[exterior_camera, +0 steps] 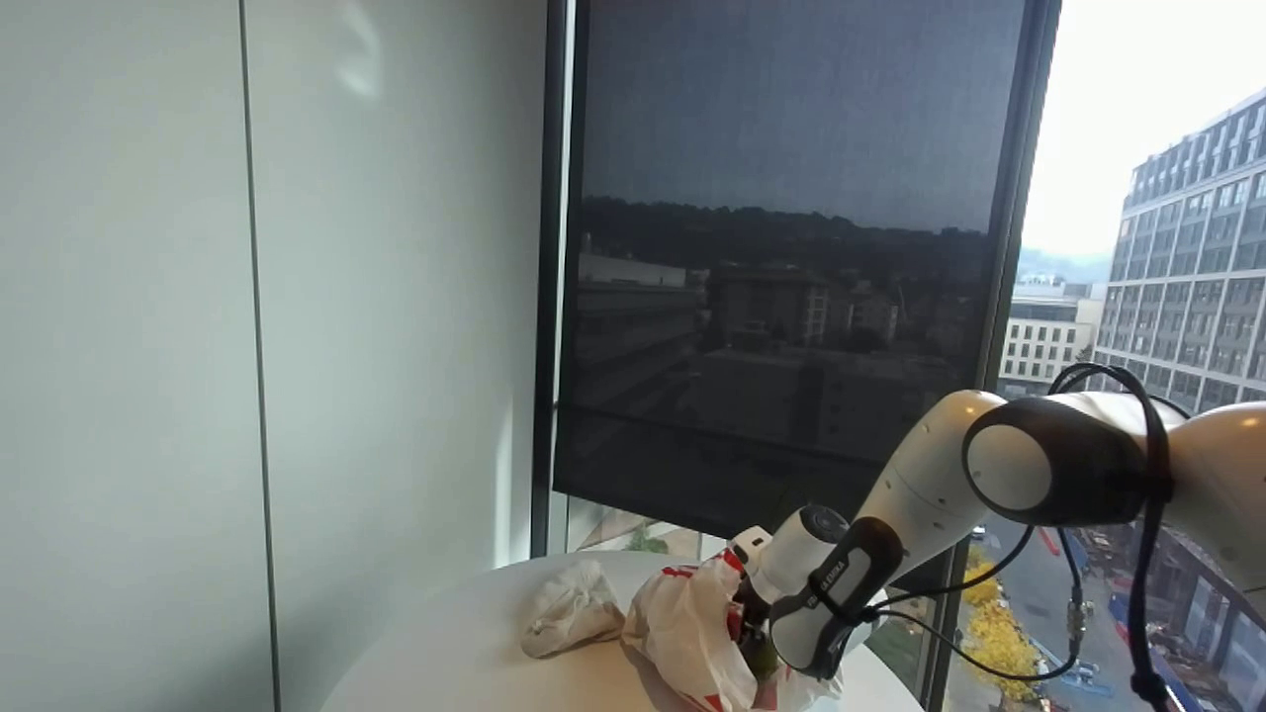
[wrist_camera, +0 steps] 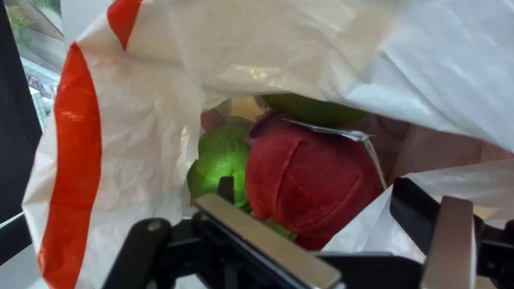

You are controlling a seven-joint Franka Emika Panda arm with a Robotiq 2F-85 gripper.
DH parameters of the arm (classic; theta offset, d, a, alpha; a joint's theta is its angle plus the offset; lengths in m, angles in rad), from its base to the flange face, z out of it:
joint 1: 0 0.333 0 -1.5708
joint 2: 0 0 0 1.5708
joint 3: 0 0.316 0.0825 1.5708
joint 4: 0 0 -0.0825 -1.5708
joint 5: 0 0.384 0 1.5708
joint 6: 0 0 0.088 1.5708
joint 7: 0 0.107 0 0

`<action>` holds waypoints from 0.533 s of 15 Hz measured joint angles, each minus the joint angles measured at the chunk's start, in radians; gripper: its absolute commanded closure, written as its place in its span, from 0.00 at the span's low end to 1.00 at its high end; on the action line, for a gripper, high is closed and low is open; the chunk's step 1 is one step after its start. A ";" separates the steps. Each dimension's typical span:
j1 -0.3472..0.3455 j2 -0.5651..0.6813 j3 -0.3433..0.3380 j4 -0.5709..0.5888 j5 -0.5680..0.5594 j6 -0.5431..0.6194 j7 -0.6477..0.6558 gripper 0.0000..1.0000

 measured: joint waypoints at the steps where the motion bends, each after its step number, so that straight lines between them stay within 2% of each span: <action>1: 0.000 0.011 0.004 0.009 -0.009 0.000 0.007 0.00; 2: 0.001 0.022 0.006 0.016 -0.017 0.000 0.013 0.22; 3: 0.002 0.031 0.007 0.023 -0.024 0.000 0.017 0.26; 8: 0.010 0.065 -0.007 0.045 -0.062 0.000 0.022 0.64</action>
